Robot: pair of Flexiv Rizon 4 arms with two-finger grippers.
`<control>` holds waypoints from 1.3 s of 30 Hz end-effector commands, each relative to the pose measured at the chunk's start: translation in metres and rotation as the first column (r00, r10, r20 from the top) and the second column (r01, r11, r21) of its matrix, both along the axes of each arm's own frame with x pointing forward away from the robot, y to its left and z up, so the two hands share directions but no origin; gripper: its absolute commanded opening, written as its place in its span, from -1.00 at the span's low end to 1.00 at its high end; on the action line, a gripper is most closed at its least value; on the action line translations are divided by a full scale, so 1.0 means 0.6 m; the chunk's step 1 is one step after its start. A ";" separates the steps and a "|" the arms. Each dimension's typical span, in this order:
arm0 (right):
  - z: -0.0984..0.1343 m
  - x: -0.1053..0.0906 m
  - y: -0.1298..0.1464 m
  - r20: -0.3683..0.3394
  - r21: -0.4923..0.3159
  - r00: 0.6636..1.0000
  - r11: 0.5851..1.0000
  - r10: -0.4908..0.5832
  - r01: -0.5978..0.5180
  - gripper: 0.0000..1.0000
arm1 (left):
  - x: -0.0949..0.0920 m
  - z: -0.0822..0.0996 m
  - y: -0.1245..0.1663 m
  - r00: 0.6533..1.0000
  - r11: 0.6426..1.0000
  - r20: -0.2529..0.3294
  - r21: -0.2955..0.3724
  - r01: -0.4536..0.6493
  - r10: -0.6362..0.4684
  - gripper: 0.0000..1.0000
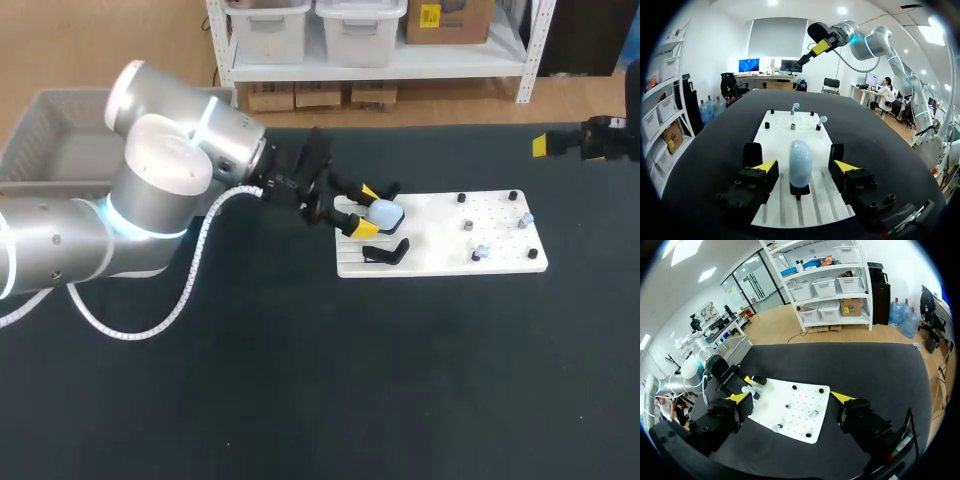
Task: Pick up each earbud case from the left stands, insert the matching earbuds, close the lid, and place the case in the box.
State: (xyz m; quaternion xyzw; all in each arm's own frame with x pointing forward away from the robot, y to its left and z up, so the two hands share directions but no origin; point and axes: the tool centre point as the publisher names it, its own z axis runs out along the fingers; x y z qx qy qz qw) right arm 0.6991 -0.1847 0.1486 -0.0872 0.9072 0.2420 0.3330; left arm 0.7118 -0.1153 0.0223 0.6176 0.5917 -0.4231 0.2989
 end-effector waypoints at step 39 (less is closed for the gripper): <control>0.001 0.000 0.000 -0.001 -0.001 1.000 1.000 -0.001 0.001 1.00 | -0.001 -0.019 -0.010 1.000 1.000 -0.014 0.010 -0.015 0.015 -0.55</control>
